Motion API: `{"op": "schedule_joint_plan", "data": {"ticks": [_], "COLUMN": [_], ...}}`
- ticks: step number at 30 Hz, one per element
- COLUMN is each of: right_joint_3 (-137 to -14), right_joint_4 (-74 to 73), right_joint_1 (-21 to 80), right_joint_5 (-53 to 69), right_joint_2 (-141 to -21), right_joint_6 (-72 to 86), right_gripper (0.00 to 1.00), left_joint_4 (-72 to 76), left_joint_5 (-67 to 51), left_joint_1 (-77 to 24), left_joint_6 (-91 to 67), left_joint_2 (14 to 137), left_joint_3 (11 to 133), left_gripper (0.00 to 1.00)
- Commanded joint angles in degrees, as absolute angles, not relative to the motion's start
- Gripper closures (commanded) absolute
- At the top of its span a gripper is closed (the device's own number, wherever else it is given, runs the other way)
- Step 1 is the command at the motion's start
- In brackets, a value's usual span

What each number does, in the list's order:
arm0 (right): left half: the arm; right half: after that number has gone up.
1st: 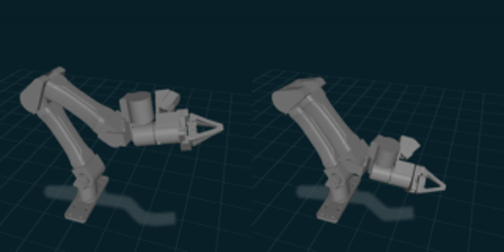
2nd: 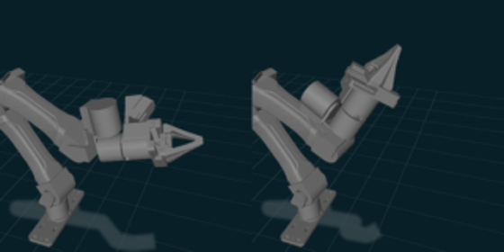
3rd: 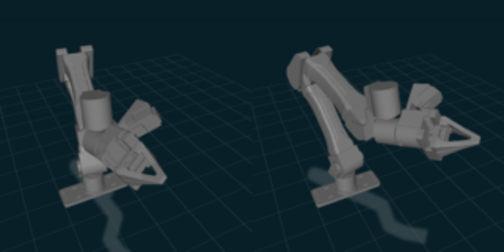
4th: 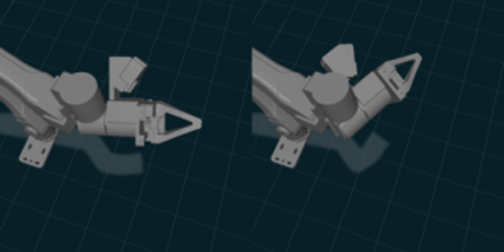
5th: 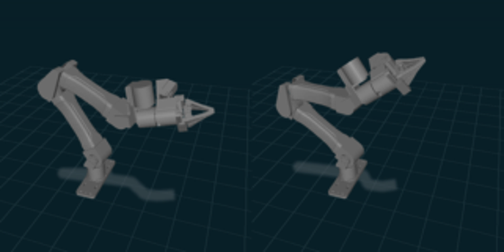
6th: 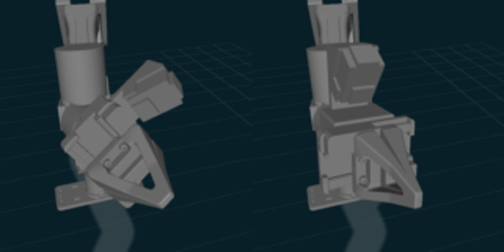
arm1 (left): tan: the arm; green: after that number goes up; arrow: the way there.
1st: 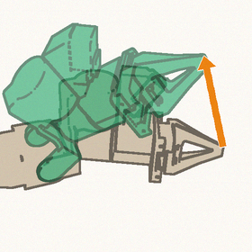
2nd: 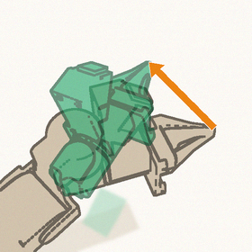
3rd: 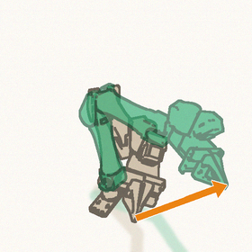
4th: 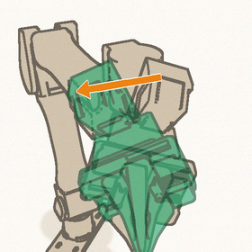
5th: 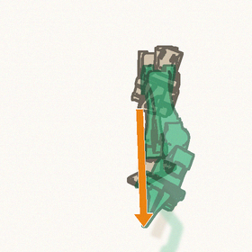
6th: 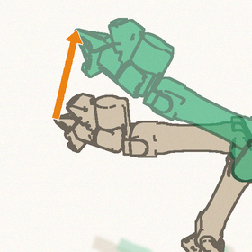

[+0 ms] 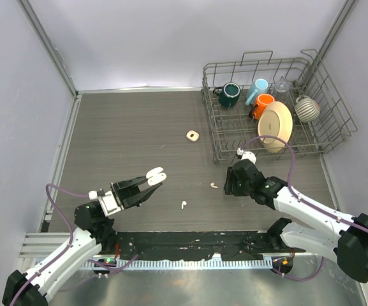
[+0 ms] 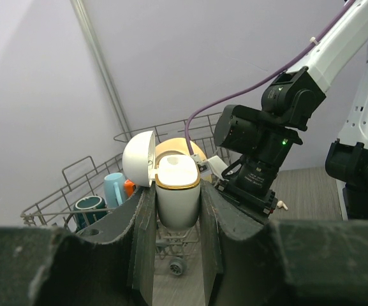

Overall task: Insert the wireless bluetooth earbuds into the charging case
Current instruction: Pick up the earbud from the center of the board.

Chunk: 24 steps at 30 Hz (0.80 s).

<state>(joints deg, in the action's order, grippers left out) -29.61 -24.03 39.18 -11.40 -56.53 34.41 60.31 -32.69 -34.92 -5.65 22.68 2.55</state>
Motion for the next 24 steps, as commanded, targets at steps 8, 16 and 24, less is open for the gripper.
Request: {"op": "schedule_joint_plan", "data": {"ticks": [8, 16, 24], "right_joint_3": [-29.53, -29.36, -29.00], "right_joint_4": [-20.13, -17.49, -16.09], "right_joint_1": [40.69, 40.69, 40.69], "right_joint_5": [-16.08, -18.98, -19.07], "right_joint_2": [-61.79, -63.10, -66.71], "right_joint_6": [35.42, 35.16, 35.33], "right_gripper": [0.49, 0.50, 0.53], "left_joint_4": [61.61, 61.61, 61.61], "left_joint_5": [-32.52, -32.43, -32.61], "left_joint_1": [-35.16, -35.16, -35.16], "left_joint_6": [-5.18, -4.66, -4.48], "left_joint_2": [22.85, 23.47, 23.99], "left_joint_3": [2.02, 2.11, 2.11], "left_gripper": [1.00, 1.00, 1.00]}}
